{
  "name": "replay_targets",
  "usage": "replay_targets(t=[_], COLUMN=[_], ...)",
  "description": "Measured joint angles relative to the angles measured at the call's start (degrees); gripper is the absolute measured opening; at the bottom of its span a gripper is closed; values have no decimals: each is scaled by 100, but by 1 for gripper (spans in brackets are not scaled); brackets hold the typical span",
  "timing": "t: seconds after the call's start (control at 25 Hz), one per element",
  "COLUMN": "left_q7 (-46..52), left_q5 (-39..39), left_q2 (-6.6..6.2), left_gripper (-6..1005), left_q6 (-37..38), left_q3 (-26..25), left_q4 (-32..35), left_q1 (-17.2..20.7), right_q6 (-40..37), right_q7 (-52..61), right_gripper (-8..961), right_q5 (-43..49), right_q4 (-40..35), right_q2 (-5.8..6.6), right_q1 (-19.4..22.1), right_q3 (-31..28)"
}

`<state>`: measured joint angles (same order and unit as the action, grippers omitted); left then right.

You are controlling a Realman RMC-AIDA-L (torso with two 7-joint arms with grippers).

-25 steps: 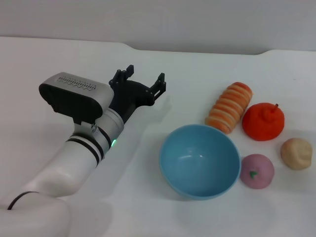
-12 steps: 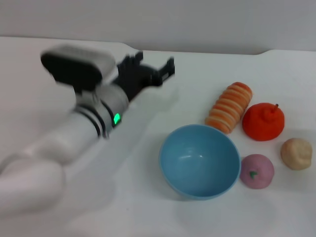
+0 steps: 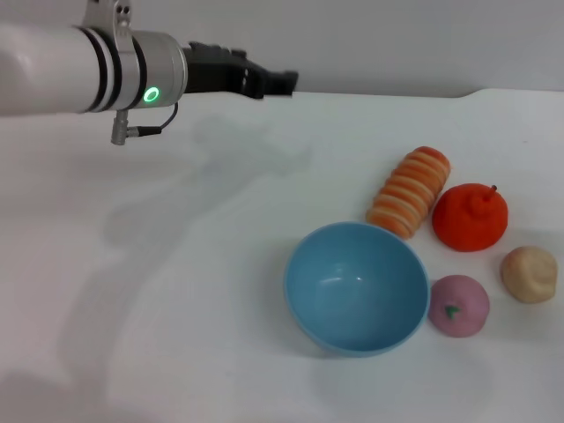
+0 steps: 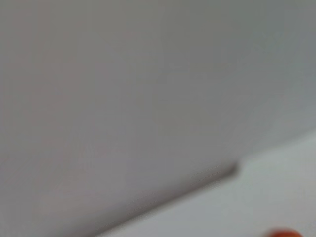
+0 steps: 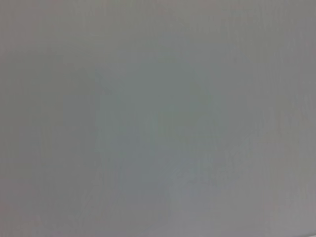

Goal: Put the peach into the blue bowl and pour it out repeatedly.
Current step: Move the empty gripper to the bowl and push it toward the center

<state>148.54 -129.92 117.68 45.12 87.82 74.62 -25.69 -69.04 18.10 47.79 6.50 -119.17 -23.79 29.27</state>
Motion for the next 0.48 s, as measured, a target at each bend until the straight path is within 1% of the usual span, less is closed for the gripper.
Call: replay_targets(t=[0.16, 0.2, 0.24, 0.28, 0.44, 0.48], left_q7=[-142, -172, -176, -176, -123, -123], left_q5=[-10, -23, -23, -23, 16, 16], left_q2=[-24, -23, -24, -24, 15, 15], left_gripper=[816, 816, 816, 816, 816, 816], left_q6=[1364, 1889, 2077, 2077, 2742, 2742], left_q3=[-495, -614, -637, -637, -586, -586], left_q4=[-2, 0, 3, 3, -33, -33], left_q1=[-430, -580, -626, -626, -720, -720], right_q6=[-4, -4, -5, -5, -6, -6], right_q7=[0, 0, 0, 0, -1, -1], right_gripper=[777, 777, 777, 777, 778, 778], right_q5=[3, 10, 29, 29, 40, 40], right_q4=[-4, -6, -7, -7, -9, -9], right_q2=[-1, -1, -1, -1, -1, -1], right_q1=[3, -2, -19, -19, -43, -43], right_q3=[0, 0, 0, 0, 24, 24])
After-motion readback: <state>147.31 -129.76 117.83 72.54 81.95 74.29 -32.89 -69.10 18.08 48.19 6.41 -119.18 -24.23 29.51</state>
